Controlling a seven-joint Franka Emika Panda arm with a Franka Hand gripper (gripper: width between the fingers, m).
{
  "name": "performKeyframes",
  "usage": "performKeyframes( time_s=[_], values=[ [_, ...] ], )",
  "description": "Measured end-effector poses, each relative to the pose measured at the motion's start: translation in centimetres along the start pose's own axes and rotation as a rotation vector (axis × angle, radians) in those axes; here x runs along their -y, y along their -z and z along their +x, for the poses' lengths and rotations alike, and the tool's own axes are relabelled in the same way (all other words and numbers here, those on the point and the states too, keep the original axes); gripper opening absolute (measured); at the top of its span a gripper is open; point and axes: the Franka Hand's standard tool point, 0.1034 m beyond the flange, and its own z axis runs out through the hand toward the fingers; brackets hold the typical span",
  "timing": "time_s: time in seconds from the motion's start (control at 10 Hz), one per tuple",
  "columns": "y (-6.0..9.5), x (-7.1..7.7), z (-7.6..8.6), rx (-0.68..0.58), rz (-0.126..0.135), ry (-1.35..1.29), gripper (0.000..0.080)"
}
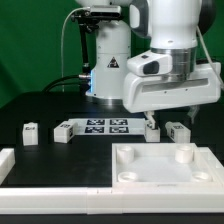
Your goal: Assemble one leg
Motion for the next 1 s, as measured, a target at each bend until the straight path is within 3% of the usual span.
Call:
performKeyframes(
  time_s=[0.3, 0.6, 1.0],
  values=[
    [-0.2, 0.3, -0.5, 0.058, 0.007, 0.041, 0.0649],
    [0.0, 0.6, -1.1, 0.314, 0.02, 0.041, 0.0649],
    [-0.9, 1.9, -2.4, 0.661, 0.032, 0.019, 0.0649]
  ],
)
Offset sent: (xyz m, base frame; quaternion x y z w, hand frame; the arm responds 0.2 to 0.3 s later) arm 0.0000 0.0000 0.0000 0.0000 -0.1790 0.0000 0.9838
